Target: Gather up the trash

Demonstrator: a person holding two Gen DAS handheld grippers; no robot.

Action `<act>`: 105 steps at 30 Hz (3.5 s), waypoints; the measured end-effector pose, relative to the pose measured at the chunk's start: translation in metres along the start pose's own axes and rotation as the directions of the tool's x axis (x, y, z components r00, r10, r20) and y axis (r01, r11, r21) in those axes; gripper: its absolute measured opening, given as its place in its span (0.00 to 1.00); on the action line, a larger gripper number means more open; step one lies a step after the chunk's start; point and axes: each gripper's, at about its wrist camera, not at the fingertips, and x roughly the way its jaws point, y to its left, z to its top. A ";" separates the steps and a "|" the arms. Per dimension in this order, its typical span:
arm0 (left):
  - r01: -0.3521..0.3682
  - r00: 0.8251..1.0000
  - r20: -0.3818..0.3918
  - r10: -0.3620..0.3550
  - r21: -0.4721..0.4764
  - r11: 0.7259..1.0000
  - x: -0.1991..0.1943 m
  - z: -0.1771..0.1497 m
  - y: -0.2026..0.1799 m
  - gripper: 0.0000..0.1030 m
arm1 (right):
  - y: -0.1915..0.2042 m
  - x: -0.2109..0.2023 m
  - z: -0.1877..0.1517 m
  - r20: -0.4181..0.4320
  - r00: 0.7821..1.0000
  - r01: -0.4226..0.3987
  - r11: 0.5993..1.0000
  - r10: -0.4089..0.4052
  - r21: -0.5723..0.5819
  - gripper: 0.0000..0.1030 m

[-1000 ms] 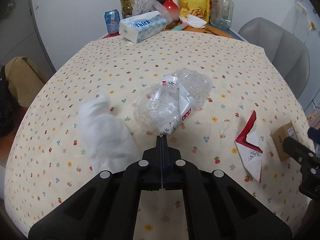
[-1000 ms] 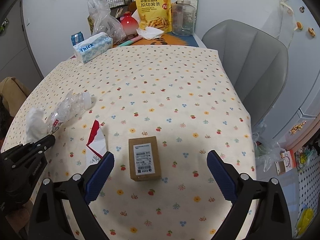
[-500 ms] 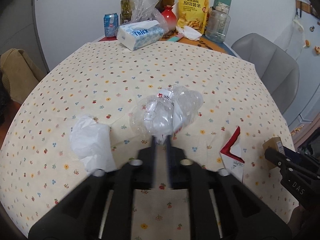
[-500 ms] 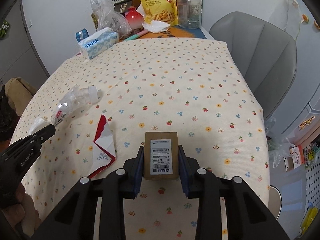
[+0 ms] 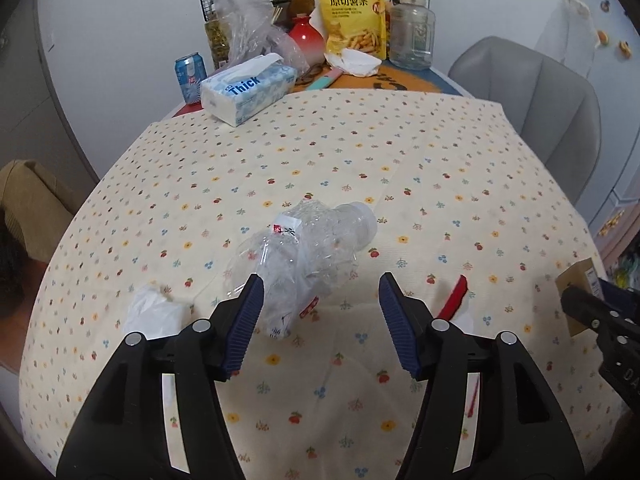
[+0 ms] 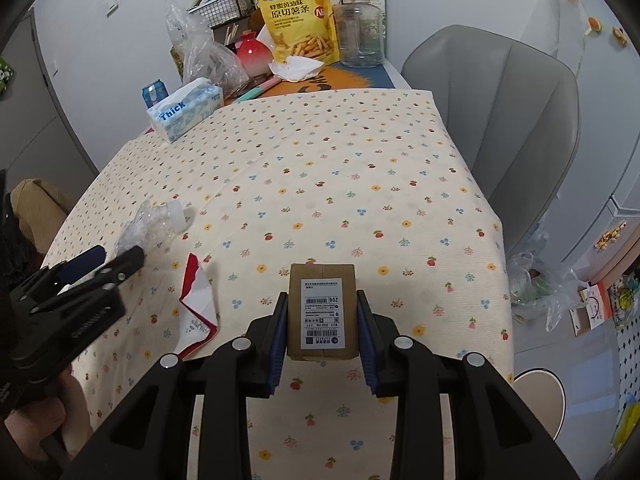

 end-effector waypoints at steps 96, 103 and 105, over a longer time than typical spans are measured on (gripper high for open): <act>0.321 0.911 0.122 -0.393 0.388 0.864 -0.156 -0.033 -0.342 0.31 | -0.283 -0.216 -0.112 0.126 0.889 0.359 0.840 -0.440 0.406 0.31; 0.332 0.913 0.070 -0.402 0.444 0.832 -0.142 -0.040 -0.389 0.31 | -0.327 -0.204 -0.127 0.078 0.892 0.365 0.810 -0.446 0.459 0.31; 0.333 0.915 0.058 -0.400 0.453 0.827 -0.138 -0.041 -0.397 0.31 | -0.338 -0.198 -0.130 0.062 0.894 0.366 0.803 -0.444 0.470 0.31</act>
